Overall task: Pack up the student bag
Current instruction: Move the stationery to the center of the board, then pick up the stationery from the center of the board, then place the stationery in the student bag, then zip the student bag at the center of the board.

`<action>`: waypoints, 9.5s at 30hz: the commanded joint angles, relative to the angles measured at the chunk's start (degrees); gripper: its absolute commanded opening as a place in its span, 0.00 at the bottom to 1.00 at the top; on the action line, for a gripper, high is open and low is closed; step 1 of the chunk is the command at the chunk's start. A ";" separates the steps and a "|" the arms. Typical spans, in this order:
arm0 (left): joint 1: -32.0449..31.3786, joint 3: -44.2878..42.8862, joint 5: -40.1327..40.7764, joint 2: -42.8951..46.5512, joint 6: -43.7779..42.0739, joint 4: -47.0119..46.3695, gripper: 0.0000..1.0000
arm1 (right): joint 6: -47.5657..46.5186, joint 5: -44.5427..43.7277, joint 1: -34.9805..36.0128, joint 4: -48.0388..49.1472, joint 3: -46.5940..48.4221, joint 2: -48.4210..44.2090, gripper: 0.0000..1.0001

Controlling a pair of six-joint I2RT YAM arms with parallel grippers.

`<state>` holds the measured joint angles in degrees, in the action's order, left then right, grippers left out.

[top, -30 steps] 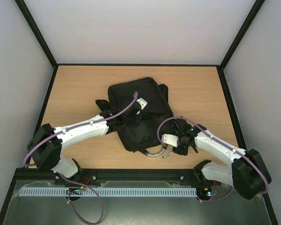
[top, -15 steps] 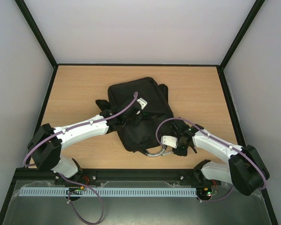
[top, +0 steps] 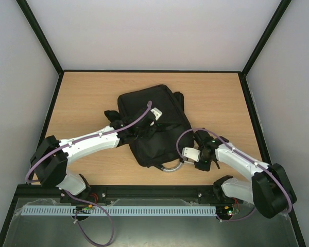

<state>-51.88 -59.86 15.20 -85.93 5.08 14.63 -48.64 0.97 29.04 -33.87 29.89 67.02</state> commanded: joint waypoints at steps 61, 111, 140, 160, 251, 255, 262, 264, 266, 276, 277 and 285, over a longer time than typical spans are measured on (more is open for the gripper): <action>-0.82 -3.09 -2.02 1.80 0.28 1.18 0.04 | 18.36 14.67 -29.68 -18.11 21.70 -0.34 0.03; -0.86 -2.91 -2.20 1.29 -0.19 1.00 0.04 | 34.65 27.82 -7.93 -21.50 47.07 32.95 0.37; -0.88 -3.05 -2.64 1.00 -0.08 1.10 0.04 | 28.24 18.94 -7.68 -9.02 26.04 13.56 0.22; -0.95 -3.04 -2.36 0.86 -0.41 1.19 0.04 | 33.00 22.48 -5.94 -1.86 35.61 24.44 0.09; 4.44 40.35 -24.40 23.35 51.38 -31.77 0.66 | 27.04 28.94 9.69 1.70 24.20 22.85 0.57; 4.49 40.27 -26.63 19.92 52.24 -36.12 0.63 | 26.03 31.41 10.30 1.83 22.83 22.21 0.58; 4.49 38.49 -28.47 13.09 51.84 -39.79 0.55 | 23.63 34.70 10.95 3.88 17.98 17.83 0.61; 4.48 37.84 -28.47 11.76 51.48 -40.14 0.50 | 23.42 35.73 10.95 3.97 17.74 17.18 0.62; 4.44 37.24 -28.47 10.88 50.74 -40.23 0.41 | 23.44 36.79 10.90 3.97 18.10 16.52 0.69; 4.44 37.82 -24.89 14.19 47.75 -35.55 0.02 | 20.46 46.22 10.93 2.63 19.63 4.37 1.00; 4.48 37.94 -24.49 14.47 47.41 -35.10 0.02 | 20.03 46.90 10.93 1.82 20.32 3.77 1.00; 4.42 38.13 -22.46 16.47 46.07 -32.53 0.02 | 23.43 42.42 10.87 0.42 23.59 3.08 1.00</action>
<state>-47.35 -21.47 -9.91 -71.22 52.86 -18.94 -27.55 44.36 39.57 -30.39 51.94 70.46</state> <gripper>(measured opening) 0.027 0.997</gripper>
